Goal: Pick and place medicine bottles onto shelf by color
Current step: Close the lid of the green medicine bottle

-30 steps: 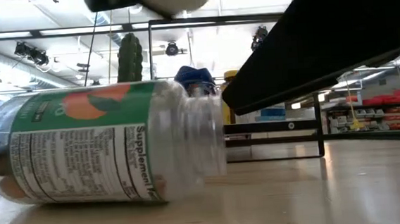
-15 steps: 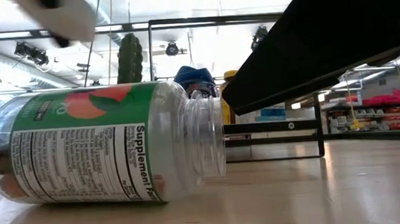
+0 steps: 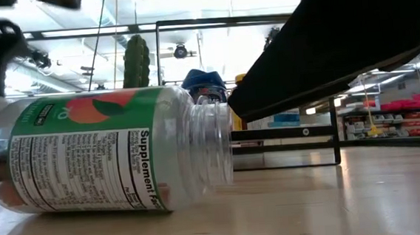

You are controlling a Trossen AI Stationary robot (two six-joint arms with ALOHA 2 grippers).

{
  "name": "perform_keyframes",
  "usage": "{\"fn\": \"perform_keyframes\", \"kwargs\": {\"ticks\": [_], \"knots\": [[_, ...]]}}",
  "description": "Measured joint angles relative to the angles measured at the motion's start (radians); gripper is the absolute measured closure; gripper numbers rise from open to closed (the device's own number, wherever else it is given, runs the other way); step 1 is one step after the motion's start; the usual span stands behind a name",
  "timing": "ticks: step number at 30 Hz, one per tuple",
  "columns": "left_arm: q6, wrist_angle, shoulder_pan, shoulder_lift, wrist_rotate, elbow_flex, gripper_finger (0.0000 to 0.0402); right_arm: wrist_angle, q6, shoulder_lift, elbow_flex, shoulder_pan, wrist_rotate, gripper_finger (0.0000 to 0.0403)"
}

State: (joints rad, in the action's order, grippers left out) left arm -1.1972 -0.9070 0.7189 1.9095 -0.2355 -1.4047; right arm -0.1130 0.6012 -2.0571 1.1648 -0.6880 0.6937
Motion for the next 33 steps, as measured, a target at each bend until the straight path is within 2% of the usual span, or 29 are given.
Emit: {"fn": "perform_keyframes", "kwargs": {"ticks": [8,15,22,33], "knots": [[0.004,0.172,-0.021,0.0,0.021,0.088,0.0159,-0.018,-0.03,0.0,0.0,0.034,-0.051,0.0185],[0.004,0.186,-0.021,0.002,0.022,0.091,0.0156,-0.023,-0.038,0.0,0.0,0.047,-0.059,0.0185],[0.033,0.248,-0.043,0.008,0.008,0.09,0.016,-0.11,-0.135,0.0,0.0,0.073,-0.094,0.0185],[0.084,0.237,-0.084,0.008,0.011,0.091,0.0159,-0.061,-0.086,0.006,0.003,0.062,-0.109,0.0185]]}}
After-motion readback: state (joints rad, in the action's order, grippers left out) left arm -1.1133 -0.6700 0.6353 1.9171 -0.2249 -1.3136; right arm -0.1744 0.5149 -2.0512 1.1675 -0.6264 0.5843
